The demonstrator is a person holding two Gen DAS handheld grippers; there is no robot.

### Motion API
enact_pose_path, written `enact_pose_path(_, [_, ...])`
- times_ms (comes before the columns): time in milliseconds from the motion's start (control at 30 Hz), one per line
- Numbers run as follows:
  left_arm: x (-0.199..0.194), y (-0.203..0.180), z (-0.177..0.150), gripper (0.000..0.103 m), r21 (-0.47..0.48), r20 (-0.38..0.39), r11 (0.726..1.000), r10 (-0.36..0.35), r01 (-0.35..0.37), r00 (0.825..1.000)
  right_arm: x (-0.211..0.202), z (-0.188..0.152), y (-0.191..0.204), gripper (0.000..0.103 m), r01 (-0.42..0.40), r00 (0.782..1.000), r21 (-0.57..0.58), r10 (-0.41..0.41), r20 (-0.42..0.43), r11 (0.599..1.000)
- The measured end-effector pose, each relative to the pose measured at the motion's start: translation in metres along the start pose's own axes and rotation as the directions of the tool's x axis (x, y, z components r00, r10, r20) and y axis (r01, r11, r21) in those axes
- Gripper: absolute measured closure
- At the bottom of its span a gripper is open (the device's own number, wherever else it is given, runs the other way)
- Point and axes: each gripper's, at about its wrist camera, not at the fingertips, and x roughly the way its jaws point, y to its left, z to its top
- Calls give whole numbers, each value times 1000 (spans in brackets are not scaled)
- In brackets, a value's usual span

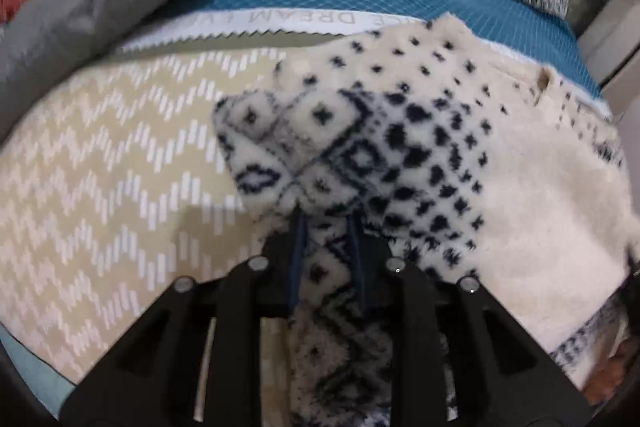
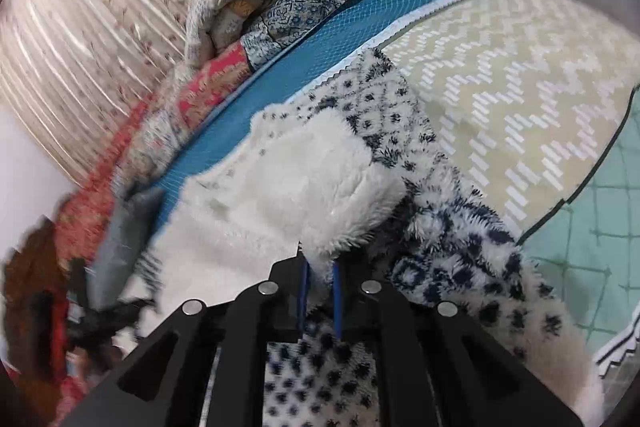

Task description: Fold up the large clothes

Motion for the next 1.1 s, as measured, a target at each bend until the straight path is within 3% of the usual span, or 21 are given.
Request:
enact_pose_path(100, [0,-6,-4,81,58,26,998,27,-28,999,-5,12,-2,-1,-53,999,43,52,15,998])
enact_pose_path(233, [2,-5,-3,81,47,31,999,13,-14,999,-10,22,5,-1,-87,996,46,86,22,995])
enact_pose_path(300, [2,0,-6,81,51,32,999,16,-18,999,-22,24,20,-2,7,996,-27,-5,93,1000])
enact_pose_path(400, [3,-1,-9,81,78,47,996,42,-46,998,-43,13,51,-3,149,975,-243,-101,200,959])
enact_pose_path(467, [2,-5,-11,81,93,57,994,61,-66,997,-35,7,44,-1,185,976,-284,-143,162,941])
enact_pose_path(500, [3,-8,-11,81,98,62,992,70,-76,996,-27,6,27,-1,188,981,-248,-169,93,950])
enact_pose_path(567, [3,-11,-13,81,111,73,990,82,-89,994,-26,5,-11,7,150,989,-90,-148,25,985])
enact_pose_path(667, [3,-15,-15,81,131,85,985,98,-108,992,-36,5,-37,13,117,993,19,-118,13,993])
enact_pose_path(833, [2,-20,-16,81,158,105,977,127,-143,986,-61,18,-58,17,207,973,85,-214,87,975])
enact_pose_path(900, [-4,-19,-14,81,156,106,978,124,-140,987,-68,27,-54,17,208,970,67,-215,118,976])
enact_pose_path(967, [-21,-11,-14,81,131,126,984,104,-121,986,-69,35,-31,17,191,972,-21,-186,144,981])
enact_pose_path(1100, [-65,8,-20,81,-8,242,996,90,-91,966,-49,43,13,17,100,992,-157,-85,98,983])
